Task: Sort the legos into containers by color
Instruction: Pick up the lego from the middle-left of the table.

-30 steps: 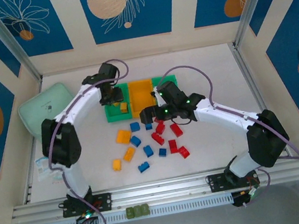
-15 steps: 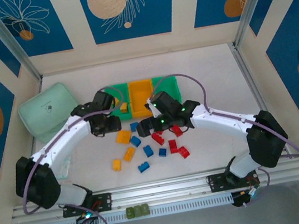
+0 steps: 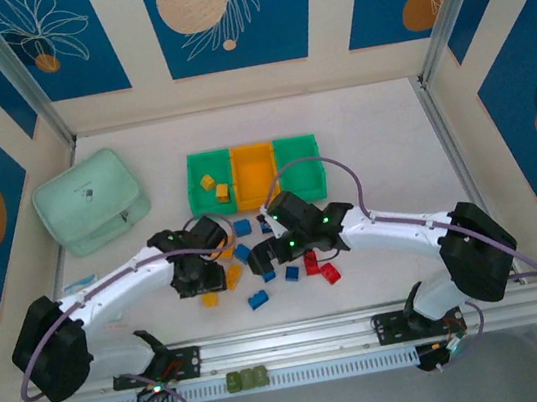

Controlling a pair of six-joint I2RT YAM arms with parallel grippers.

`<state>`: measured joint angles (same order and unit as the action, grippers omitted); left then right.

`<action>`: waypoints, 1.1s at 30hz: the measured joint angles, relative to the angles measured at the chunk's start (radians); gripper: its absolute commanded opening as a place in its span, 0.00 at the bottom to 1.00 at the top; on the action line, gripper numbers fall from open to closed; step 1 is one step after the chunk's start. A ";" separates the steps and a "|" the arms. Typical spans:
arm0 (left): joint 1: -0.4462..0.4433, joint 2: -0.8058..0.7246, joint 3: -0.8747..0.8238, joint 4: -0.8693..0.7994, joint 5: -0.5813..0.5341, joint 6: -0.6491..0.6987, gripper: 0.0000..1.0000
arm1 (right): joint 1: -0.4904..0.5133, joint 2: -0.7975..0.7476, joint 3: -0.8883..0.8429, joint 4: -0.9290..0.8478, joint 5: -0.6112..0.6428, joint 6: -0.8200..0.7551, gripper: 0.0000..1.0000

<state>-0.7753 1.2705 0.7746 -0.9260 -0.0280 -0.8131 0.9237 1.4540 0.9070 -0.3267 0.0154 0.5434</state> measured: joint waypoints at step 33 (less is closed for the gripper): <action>0.000 -0.045 -0.002 0.035 -0.071 -0.038 0.28 | -0.032 -0.003 0.068 -0.001 0.025 -0.018 0.99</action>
<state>-0.7750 1.2259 0.7727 -0.8906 -0.0994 -0.8513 0.8917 1.4506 0.9752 -0.3279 0.0406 0.5251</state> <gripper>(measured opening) 0.319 0.991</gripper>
